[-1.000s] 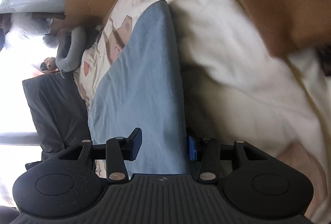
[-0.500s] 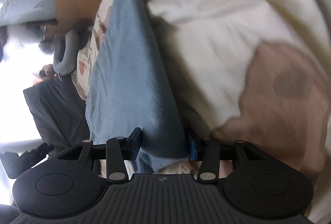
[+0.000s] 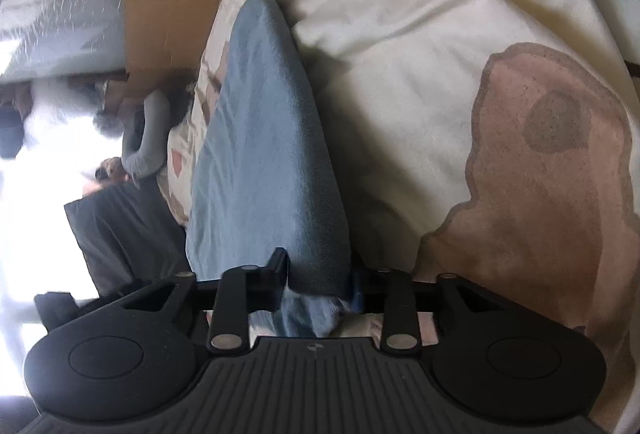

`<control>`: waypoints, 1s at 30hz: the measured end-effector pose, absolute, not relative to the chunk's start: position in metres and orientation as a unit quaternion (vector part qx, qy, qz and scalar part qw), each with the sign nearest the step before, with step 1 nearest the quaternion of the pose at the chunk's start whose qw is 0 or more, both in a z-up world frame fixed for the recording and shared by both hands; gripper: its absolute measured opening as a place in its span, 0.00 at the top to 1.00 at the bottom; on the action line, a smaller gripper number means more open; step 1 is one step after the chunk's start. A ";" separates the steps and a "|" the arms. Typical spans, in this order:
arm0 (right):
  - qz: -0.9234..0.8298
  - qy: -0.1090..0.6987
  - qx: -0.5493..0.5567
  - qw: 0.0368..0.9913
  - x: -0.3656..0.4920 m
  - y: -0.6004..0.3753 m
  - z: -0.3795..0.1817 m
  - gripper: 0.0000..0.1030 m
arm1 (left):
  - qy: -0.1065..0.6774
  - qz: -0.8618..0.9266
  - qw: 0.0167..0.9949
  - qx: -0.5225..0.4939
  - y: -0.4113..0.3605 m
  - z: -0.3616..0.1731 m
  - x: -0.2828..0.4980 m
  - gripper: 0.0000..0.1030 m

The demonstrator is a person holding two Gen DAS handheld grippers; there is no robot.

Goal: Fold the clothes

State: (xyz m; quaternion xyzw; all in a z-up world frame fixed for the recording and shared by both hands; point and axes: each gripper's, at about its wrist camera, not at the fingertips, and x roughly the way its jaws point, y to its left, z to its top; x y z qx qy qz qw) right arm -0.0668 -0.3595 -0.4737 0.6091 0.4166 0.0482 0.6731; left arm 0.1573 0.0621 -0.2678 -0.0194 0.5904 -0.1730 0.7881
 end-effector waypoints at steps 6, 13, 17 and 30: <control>0.041 0.423 0.609 0.670 -0.055 -0.355 -0.474 0.66 | 0.596 -0.202 0.777 -0.011 0.051 -0.313 0.143 0.56; 0.062 0.416 0.596 0.683 -0.052 -0.357 -0.455 0.76 | 0.601 -0.240 0.763 -0.007 0.029 -0.347 0.140 0.57; 0.061 0.420 0.589 0.688 -0.046 -0.355 -0.446 0.73 | 0.593 -0.254 0.764 -0.004 0.018 -0.355 0.143 0.57; 0.033 0.435 0.581 0.687 -0.033 -0.361 -0.464 0.69 | 0.588 -0.274 0.761 -0.022 0.008 -0.358 0.141 0.75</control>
